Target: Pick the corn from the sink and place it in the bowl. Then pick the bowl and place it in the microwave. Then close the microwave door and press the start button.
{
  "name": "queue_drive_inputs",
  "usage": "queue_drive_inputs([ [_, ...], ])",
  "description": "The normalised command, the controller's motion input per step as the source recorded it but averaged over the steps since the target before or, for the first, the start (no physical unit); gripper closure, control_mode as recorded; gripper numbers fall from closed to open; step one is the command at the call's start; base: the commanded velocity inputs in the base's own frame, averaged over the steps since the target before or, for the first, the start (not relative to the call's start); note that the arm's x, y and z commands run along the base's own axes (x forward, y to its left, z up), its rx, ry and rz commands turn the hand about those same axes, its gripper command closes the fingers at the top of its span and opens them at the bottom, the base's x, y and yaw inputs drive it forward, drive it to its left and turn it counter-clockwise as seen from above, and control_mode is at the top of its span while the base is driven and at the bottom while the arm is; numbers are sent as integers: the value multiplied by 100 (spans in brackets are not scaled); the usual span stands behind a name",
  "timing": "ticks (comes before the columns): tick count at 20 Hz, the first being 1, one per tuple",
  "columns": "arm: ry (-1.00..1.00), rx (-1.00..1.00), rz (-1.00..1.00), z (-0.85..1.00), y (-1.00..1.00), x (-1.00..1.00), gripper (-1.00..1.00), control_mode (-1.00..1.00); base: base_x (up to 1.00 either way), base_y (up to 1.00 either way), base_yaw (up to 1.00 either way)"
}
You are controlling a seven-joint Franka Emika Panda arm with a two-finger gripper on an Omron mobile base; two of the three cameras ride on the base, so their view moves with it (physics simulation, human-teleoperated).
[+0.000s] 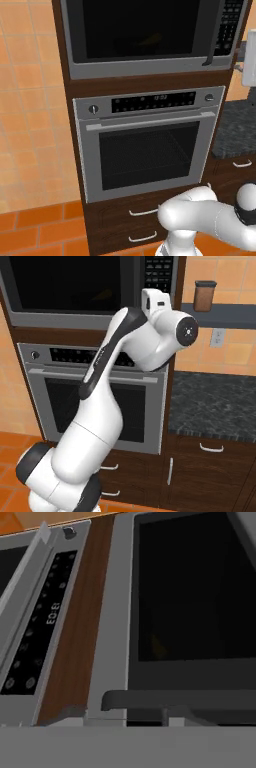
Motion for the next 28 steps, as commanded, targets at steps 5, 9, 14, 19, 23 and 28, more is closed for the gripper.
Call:
queue_drive_inputs([
  [5, -3, 2, 0, 0, 4, 67, 100, -100, 0, 0, 0],
  [9, -8, 0, 0, 0, 5, 61, 100, -100, 0, 0, 0],
  [14, -14, 0, 0, 0, 0, 48, 100, -100, 0, 0, 0],
  [19, -15, 0, 0, -4, 0, 37, 100, -100, 0, 0, 0],
  [23, -11, 0, 0, 0, -22, 36, 100, -100, 0, 0, 0],
  [28, -7, 0, 0, 0, 0, 44, 100, -100, 0, 0, 0],
])
